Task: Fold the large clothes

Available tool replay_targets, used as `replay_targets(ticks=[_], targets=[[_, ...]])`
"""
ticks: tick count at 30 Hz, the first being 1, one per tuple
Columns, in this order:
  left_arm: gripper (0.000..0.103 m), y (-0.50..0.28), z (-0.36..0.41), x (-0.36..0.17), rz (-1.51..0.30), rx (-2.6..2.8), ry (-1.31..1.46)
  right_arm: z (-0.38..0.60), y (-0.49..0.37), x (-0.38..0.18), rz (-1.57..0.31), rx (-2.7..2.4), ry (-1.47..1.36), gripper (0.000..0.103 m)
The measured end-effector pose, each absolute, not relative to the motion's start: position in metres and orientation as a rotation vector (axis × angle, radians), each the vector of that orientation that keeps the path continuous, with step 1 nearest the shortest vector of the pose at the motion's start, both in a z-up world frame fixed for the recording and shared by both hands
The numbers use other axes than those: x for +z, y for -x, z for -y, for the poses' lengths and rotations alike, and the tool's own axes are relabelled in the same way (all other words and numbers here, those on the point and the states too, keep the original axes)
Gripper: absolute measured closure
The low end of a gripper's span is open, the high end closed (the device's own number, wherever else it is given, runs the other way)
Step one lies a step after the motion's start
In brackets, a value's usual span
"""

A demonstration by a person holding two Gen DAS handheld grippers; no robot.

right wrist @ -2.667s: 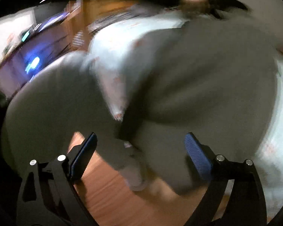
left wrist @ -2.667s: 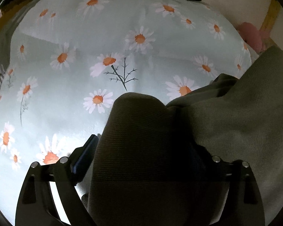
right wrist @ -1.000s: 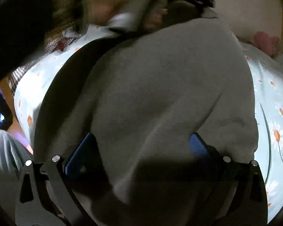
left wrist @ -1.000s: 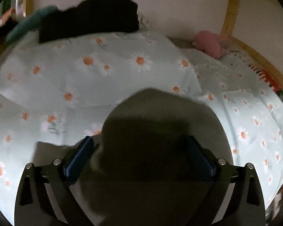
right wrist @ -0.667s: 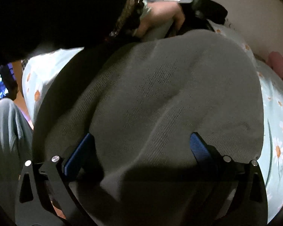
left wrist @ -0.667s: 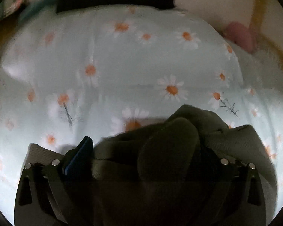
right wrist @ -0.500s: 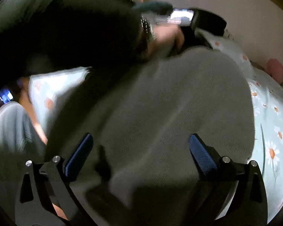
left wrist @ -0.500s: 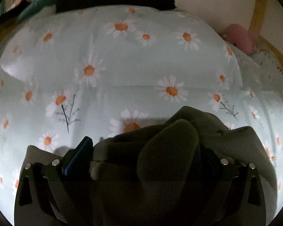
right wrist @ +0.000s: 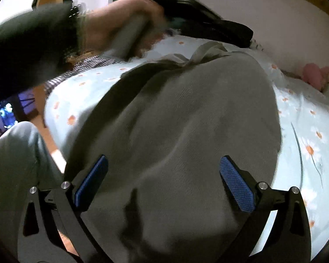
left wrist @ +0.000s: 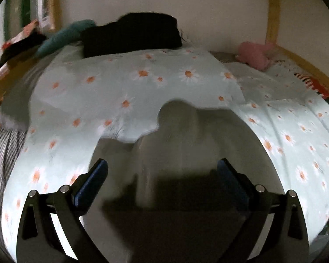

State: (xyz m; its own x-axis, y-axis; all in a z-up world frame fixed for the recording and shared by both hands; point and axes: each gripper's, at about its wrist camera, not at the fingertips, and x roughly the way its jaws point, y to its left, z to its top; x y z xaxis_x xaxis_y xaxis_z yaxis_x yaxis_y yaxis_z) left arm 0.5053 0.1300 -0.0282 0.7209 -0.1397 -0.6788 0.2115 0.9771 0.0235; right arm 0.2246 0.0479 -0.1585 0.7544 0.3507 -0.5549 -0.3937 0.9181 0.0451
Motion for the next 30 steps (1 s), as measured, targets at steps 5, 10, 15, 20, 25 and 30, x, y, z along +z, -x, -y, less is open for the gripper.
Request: replay_targets(ticks=[5,10,15,20,25,30], targets=[[0.005,-0.439,-0.161,-0.079,-0.822,-0.227,-0.011,-0.042,-0.192,-0.173,-0.670,0.483,0.037,0.003],[0.005,-0.408,-0.161,-0.105,-0.782,-0.201,-0.076,-0.007,-0.170,-0.226,-0.959,0.627,-0.203,0.003],[0.005,-0.355,-0.176,-0.096,-0.733,-0.190,-0.028,0.022,-0.185,-0.283,-1.049,0.589,-0.443,0.003],[0.005,-0.280,-0.222,-0.130,-0.735,-0.199,0.104,0.023,-0.221,-0.337,-1.132,0.612,-0.527,0.003],[0.005,-0.244,-0.280,-0.188,-0.924,-0.254,0.260,0.026,-0.246,-0.354,-1.024,0.659,-0.663,0.003],[0.005,-0.229,-0.322,-0.238,-1.004,-0.400,0.381,0.025,-0.263,-0.355,-1.027,0.756,-0.729,0.003]])
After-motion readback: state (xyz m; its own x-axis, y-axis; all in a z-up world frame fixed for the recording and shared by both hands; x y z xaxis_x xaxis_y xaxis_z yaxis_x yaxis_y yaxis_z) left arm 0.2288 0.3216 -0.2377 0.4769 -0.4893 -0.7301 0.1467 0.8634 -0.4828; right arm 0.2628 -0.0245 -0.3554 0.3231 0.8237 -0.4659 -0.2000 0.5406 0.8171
